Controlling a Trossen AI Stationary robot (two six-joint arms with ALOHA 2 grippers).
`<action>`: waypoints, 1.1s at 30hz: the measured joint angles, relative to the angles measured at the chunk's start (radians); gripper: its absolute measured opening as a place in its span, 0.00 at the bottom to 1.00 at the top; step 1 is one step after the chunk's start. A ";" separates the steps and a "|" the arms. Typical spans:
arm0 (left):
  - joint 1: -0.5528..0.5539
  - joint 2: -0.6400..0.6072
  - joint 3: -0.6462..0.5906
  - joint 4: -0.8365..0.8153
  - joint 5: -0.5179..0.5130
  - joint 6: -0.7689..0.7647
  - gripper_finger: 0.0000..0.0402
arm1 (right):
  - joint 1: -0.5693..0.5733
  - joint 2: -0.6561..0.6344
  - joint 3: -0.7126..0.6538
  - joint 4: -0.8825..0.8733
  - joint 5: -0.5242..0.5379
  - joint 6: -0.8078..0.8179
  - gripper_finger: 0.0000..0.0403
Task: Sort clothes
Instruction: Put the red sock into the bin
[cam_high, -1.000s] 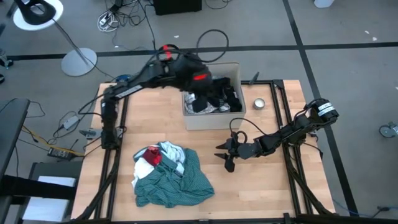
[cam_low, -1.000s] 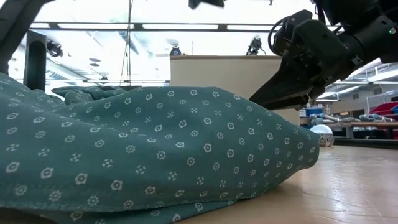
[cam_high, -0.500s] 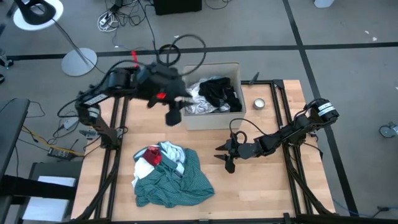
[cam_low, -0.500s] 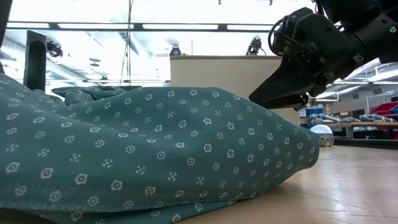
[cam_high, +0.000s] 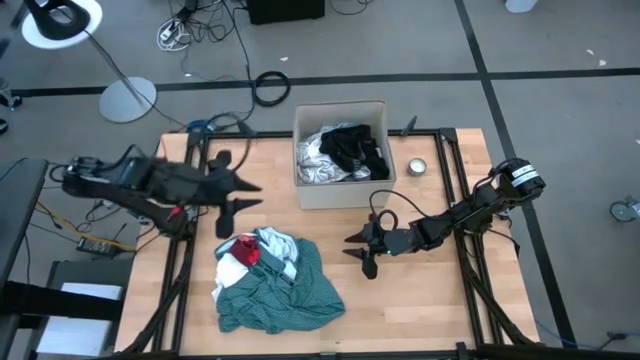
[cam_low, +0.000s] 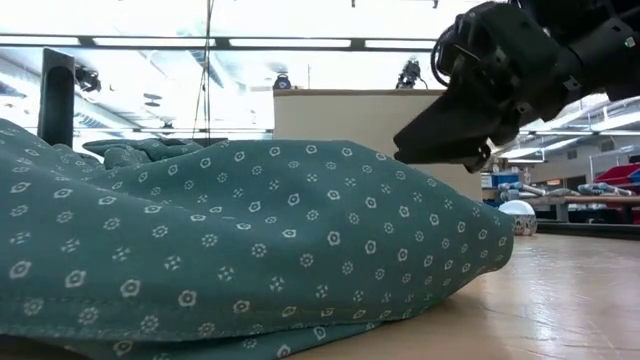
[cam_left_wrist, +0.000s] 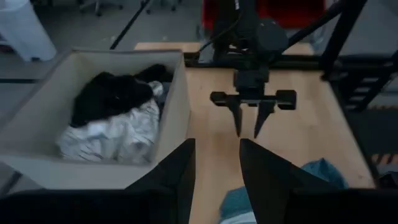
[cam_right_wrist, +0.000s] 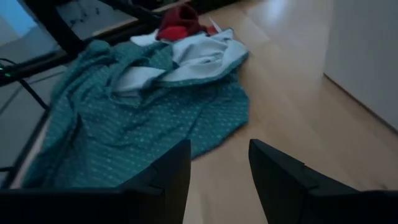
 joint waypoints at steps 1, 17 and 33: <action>-0.005 -0.050 -0.084 0.055 0.010 -0.009 0.33 | 0.000 0.000 0.003 0.006 -0.008 0.000 0.41; -0.012 -0.565 -0.874 0.589 0.119 -0.065 0.33 | -0.031 0.025 0.465 -0.475 -0.033 -0.270 0.41; -0.012 -0.601 -0.922 0.591 0.118 -0.191 0.33 | -0.061 0.198 0.506 -0.560 -0.123 -0.185 0.41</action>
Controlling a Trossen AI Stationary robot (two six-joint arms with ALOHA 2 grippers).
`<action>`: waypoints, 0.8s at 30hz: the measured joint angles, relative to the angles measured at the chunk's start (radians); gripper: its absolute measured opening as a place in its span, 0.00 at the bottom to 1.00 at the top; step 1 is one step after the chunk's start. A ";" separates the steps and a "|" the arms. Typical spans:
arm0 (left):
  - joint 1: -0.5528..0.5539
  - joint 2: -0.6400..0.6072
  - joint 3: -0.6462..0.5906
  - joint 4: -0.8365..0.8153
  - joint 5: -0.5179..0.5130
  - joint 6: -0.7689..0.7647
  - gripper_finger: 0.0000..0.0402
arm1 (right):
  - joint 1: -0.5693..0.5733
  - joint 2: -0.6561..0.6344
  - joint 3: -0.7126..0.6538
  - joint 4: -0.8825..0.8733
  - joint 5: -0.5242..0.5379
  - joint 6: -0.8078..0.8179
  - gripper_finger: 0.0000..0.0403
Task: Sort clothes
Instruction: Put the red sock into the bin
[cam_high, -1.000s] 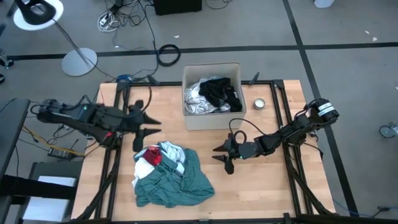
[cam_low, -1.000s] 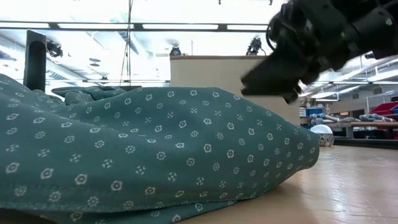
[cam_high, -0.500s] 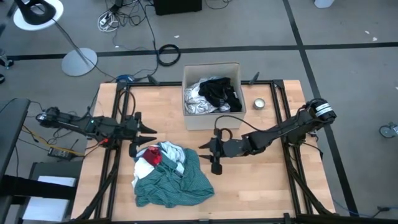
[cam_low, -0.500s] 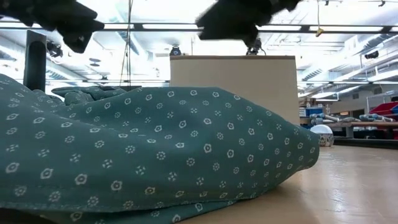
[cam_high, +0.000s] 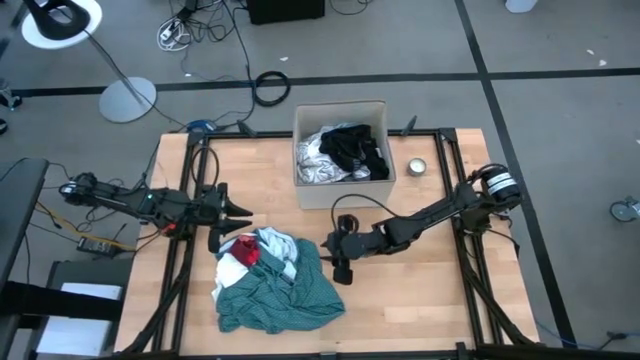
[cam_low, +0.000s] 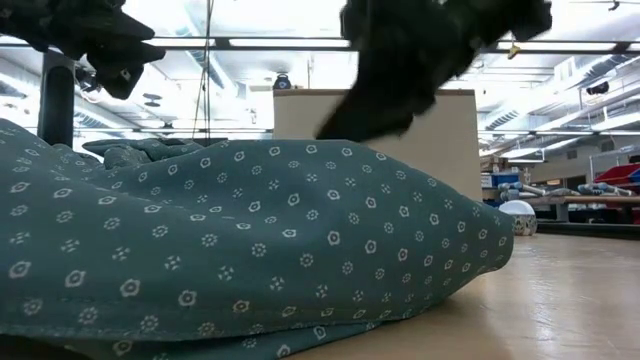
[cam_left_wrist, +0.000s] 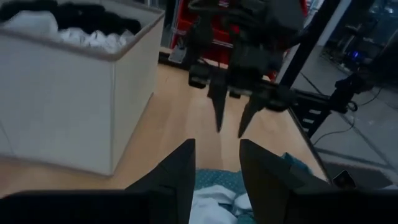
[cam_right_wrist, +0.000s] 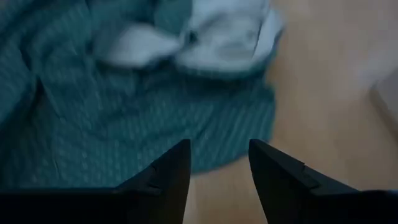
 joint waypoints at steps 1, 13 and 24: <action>0.000 0.005 0.000 -0.008 0.000 -0.015 0.33 | 0.000 0.015 0.000 -0.012 -0.006 0.011 0.41; -0.002 0.210 0.000 -0.170 0.118 -0.297 0.33 | 0.008 0.004 -0.001 -0.237 -0.014 0.115 0.41; -0.086 0.455 0.060 -0.315 0.253 -0.482 0.33 | 0.011 0.004 0.000 -0.243 -0.001 0.115 0.41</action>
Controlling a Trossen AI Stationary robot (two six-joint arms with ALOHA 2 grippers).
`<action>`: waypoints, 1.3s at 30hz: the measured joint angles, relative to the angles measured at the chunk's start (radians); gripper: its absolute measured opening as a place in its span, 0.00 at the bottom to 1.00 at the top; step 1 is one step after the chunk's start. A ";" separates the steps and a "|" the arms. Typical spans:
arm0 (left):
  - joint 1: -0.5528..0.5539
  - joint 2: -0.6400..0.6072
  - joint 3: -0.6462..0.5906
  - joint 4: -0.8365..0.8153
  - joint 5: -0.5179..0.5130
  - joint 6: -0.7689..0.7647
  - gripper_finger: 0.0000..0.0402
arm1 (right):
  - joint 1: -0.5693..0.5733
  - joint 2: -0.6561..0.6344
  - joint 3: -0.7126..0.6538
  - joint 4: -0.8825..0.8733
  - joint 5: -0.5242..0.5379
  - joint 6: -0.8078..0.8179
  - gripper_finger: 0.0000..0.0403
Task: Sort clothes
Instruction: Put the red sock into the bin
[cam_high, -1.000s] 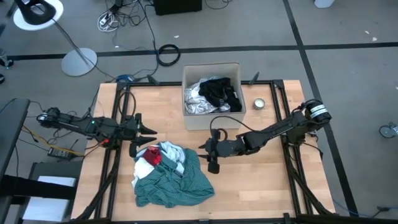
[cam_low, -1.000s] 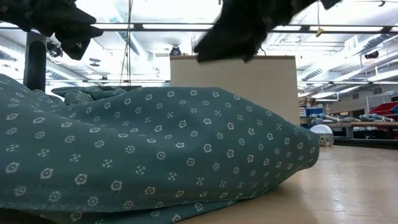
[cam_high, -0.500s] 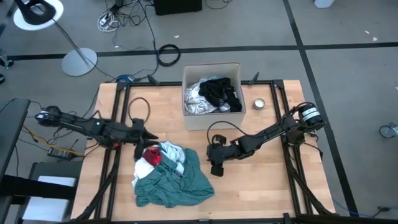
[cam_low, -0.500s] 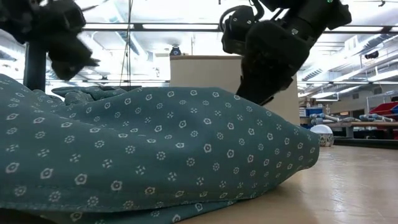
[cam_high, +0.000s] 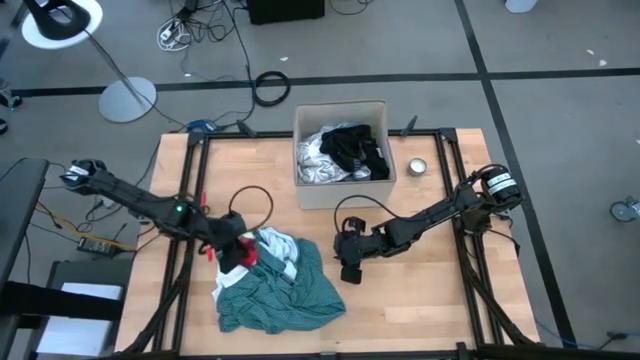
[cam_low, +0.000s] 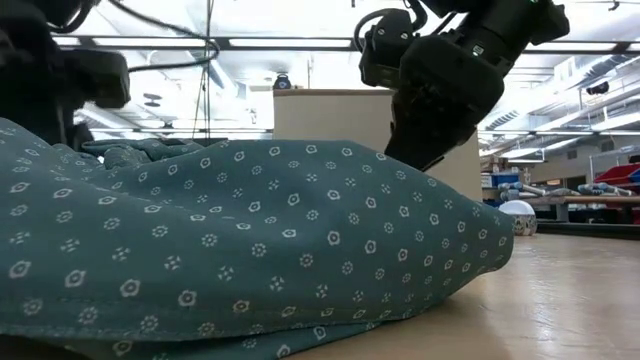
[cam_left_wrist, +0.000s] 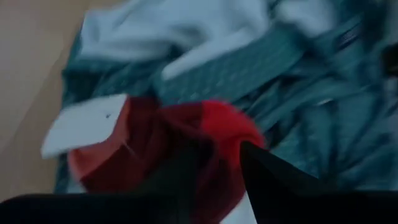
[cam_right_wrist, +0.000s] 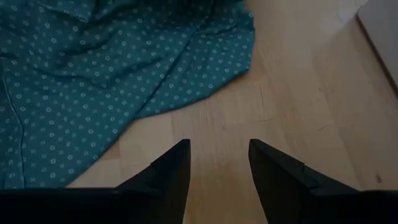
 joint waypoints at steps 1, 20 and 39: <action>-0.003 0.022 0.005 -0.014 -0.001 -0.014 0.32 | 0.001 0.000 0.000 -0.001 0.005 0.000 0.41; -0.003 0.107 0.567 -0.355 -0.171 0.223 0.00 | 0.104 -0.047 -0.026 -0.208 0.170 0.088 0.36; 0.380 0.494 1.168 -0.312 -0.156 0.744 0.00 | 0.100 -0.391 -0.609 0.653 0.171 0.098 0.27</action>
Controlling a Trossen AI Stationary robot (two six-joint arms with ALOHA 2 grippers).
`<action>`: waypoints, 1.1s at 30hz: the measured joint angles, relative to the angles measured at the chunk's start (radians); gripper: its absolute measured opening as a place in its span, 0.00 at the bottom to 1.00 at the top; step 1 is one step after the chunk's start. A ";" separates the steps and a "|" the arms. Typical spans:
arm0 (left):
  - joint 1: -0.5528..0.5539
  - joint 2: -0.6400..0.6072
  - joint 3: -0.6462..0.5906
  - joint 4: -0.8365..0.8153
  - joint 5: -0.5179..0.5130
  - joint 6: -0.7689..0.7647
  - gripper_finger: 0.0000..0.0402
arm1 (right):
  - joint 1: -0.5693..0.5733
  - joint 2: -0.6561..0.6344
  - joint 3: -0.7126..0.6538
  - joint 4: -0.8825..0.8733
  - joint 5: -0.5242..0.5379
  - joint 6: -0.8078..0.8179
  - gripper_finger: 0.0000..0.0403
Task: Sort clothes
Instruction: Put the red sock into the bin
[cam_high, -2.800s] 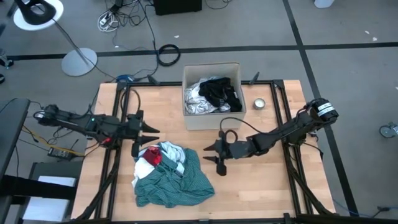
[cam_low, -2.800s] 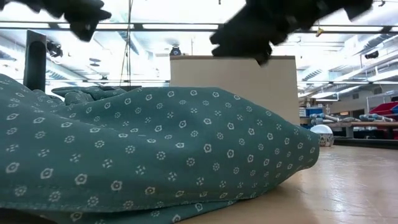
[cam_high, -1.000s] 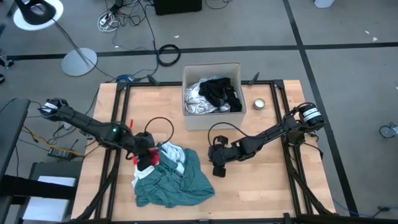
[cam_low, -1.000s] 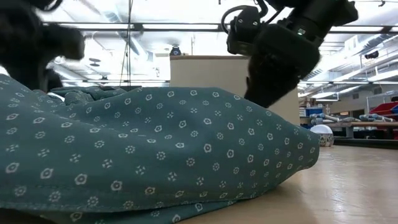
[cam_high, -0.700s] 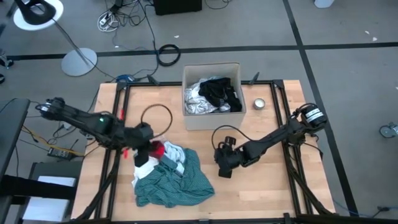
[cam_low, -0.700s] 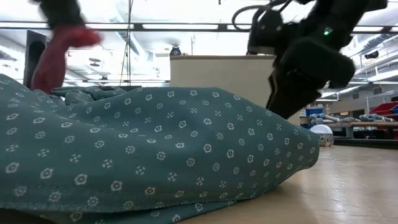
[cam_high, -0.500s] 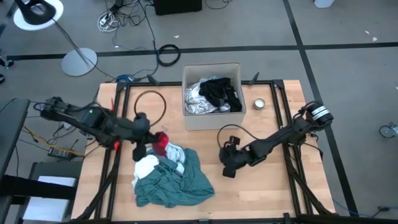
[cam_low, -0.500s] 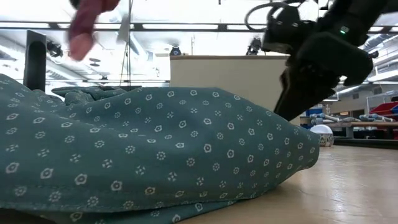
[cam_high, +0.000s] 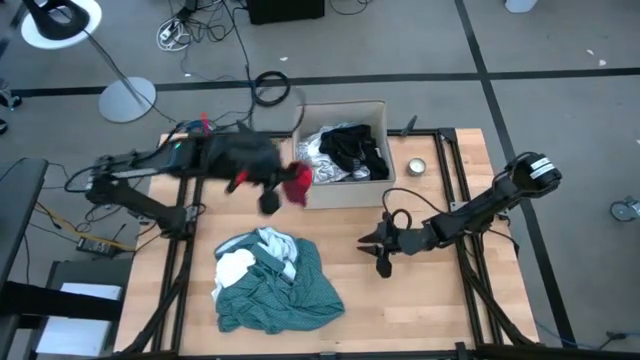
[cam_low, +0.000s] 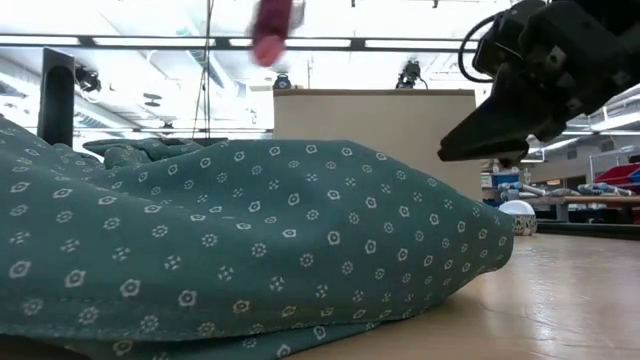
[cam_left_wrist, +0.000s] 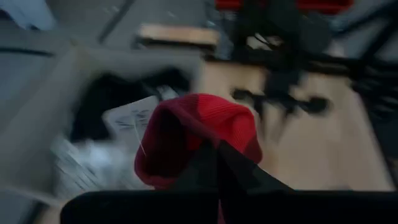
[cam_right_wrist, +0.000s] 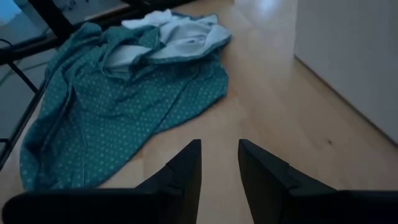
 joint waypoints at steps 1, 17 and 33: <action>0.036 0.038 0.042 0.008 0.015 0.025 0.00 | -0.001 -0.002 -0.009 0.018 0.000 -0.007 0.27; 0.362 0.525 0.387 0.194 0.199 0.048 0.07 | -0.004 0.001 -0.032 0.052 -0.003 -0.026 0.26; 0.420 0.486 0.389 0.017 0.301 0.055 0.27 | -0.005 0.002 -0.032 0.051 -0.003 -0.027 0.26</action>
